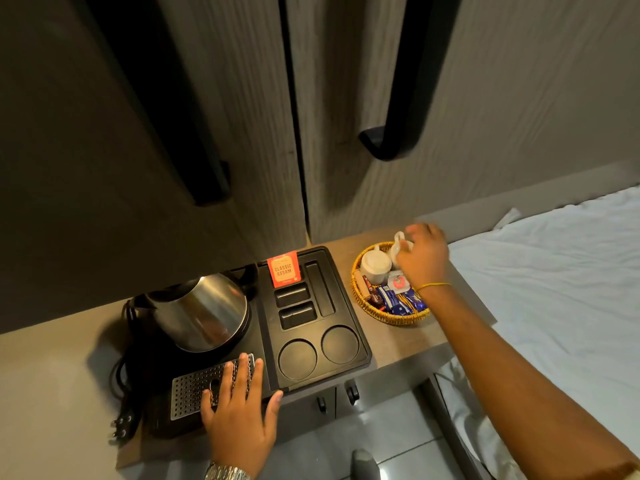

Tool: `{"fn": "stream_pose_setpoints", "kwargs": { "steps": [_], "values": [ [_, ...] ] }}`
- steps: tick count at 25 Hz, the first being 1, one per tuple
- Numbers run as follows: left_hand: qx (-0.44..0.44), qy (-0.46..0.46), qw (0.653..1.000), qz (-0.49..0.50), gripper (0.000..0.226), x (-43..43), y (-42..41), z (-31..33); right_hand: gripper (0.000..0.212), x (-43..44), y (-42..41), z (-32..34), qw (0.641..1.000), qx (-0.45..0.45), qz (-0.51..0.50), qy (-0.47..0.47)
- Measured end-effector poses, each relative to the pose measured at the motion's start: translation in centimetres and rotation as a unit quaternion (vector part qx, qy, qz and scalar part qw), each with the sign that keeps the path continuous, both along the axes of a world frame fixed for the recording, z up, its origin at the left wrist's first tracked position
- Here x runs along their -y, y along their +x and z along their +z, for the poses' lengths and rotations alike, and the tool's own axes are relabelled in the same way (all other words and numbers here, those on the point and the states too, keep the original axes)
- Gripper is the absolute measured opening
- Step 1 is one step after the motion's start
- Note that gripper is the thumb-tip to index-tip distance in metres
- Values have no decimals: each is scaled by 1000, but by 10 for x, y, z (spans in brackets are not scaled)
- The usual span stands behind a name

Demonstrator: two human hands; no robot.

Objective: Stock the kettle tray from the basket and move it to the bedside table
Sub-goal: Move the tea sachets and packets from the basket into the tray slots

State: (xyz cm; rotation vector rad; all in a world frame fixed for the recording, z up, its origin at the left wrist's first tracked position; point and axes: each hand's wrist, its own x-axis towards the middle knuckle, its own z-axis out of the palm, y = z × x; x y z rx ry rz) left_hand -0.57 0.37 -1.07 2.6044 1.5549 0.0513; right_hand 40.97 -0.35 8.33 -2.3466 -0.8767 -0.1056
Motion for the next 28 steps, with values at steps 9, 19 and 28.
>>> {"fn": "stream_pose_setpoints", "kwargs": {
  "steps": [9,19,28],
  "values": [
    [2,10,1000,-1,82,0,1,0,43,35,9,-38,987,4,6,-163],
    [-8,0,1000,4,72,-3,-1,-4,15,40,-5,-2,997,35,-60,-32],
    [-7,-21,1000,1,70,-1,-3,-5,33,-94,-120,7,926,-4,322,-199]
  ]
}}
